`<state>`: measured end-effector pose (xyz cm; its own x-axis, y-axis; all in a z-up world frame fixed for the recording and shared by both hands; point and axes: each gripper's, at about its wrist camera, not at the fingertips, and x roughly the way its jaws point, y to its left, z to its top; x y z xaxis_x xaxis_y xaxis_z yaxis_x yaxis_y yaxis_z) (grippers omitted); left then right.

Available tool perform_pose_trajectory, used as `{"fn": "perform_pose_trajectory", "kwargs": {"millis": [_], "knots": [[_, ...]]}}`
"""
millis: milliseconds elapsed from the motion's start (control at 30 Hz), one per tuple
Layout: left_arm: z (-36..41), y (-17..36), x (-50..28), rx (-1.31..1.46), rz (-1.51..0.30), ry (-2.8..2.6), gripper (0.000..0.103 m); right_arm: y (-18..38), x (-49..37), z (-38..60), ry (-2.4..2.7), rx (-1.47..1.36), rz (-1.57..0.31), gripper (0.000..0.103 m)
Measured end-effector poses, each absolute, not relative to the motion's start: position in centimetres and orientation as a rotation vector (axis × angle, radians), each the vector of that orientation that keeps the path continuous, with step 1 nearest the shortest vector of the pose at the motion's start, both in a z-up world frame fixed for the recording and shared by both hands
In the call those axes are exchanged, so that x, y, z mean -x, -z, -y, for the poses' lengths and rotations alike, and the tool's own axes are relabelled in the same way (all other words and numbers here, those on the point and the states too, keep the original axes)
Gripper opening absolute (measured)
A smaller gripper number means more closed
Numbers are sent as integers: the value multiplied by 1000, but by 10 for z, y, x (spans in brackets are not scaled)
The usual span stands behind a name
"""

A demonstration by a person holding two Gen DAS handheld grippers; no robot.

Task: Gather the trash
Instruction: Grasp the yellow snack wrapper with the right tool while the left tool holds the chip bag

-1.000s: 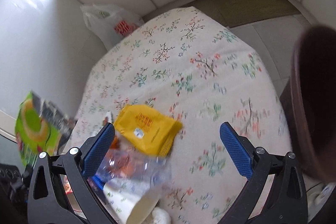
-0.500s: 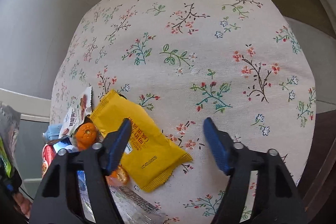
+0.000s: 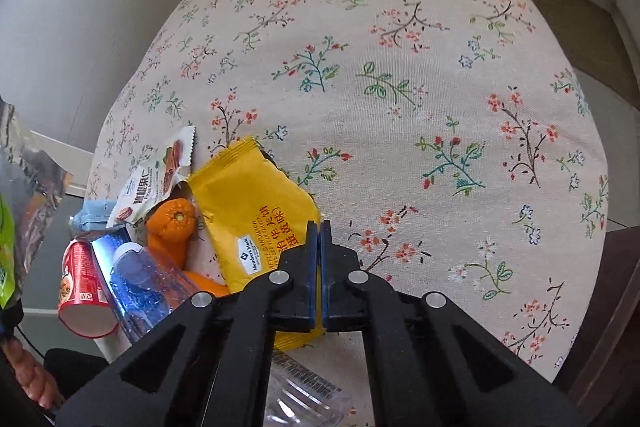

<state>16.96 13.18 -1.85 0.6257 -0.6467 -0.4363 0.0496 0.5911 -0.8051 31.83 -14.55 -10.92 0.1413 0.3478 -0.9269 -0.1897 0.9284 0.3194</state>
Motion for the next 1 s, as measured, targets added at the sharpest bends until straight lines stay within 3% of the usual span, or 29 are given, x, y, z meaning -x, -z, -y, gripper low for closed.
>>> {"fn": "perform_pose_trajectory", "kwargs": {"millis": [1000], "knots": [[-106,-3,-157,812,-763,501,7,-30,-259,187,-228,-73,-1032,0]]}}
